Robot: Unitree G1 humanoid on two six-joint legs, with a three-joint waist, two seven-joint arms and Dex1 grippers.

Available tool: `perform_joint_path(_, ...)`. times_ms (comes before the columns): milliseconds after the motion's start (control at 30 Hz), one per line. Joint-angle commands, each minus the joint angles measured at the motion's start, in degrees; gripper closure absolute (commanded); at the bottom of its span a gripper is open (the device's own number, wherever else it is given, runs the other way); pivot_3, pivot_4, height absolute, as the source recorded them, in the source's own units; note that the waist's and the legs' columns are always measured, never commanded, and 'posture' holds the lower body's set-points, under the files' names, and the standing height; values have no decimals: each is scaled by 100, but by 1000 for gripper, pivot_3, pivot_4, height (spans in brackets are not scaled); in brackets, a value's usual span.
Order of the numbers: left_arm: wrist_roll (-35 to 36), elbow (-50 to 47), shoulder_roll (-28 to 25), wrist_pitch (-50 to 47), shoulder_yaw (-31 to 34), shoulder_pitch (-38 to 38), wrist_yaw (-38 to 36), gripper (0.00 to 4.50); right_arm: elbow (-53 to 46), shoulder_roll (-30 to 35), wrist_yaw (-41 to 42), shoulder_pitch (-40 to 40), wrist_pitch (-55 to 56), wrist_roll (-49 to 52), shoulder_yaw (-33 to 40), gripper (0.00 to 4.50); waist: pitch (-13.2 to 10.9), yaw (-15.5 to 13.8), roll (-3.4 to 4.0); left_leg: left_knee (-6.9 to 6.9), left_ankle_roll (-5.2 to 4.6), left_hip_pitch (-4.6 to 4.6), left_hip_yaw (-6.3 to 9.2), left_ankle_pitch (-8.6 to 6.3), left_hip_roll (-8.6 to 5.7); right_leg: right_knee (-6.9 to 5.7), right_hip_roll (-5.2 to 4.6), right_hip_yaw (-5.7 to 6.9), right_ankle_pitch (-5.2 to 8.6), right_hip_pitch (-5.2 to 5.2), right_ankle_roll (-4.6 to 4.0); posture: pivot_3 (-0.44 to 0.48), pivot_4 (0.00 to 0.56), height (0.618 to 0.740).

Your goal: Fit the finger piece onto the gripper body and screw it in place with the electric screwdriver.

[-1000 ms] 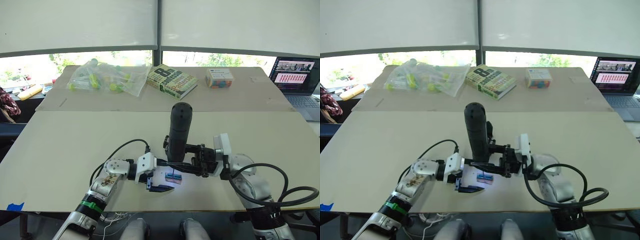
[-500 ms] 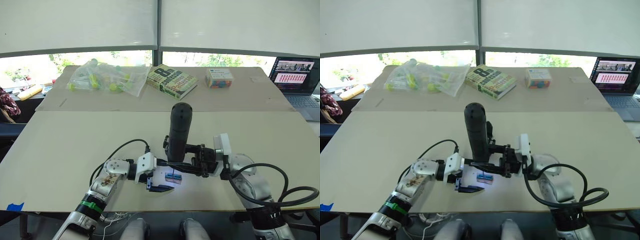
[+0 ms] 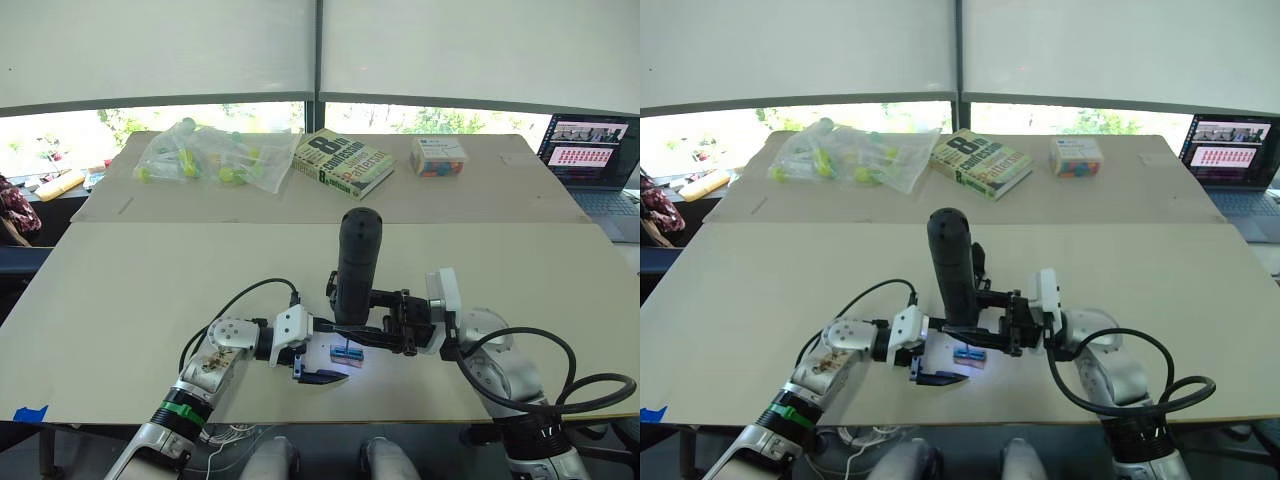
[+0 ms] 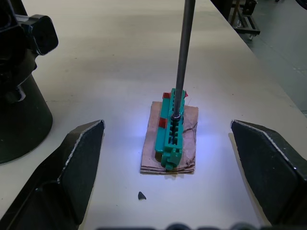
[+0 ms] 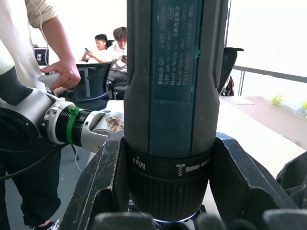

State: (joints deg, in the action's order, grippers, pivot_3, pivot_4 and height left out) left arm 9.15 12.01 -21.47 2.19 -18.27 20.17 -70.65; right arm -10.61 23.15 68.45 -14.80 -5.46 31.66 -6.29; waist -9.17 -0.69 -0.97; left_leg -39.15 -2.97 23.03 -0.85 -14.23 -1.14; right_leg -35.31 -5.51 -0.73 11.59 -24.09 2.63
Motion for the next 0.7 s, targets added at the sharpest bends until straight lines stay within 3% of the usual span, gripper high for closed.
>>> perform_joint_path(33, -69, 72, 11, -116, -197, -134, -30, 52, 42, 33, -50, -54, 102, -185, -53, 2595, 2, 0, 0, 0, 0, -1, 0, 0, 0, 0, 0, 0, 0, 1, 0, 0, 150, 740)
perform_joint_path(700, 164, -57, -35, 84, 26, -172, -113, 52, -300, -40, -70, -165, -33, 348, 246, 2595, 4, 7, 0, 1, 0, -5, -1, 0, 1, -1, 0, -2, 0, 2, 0, 0, 150, 740)
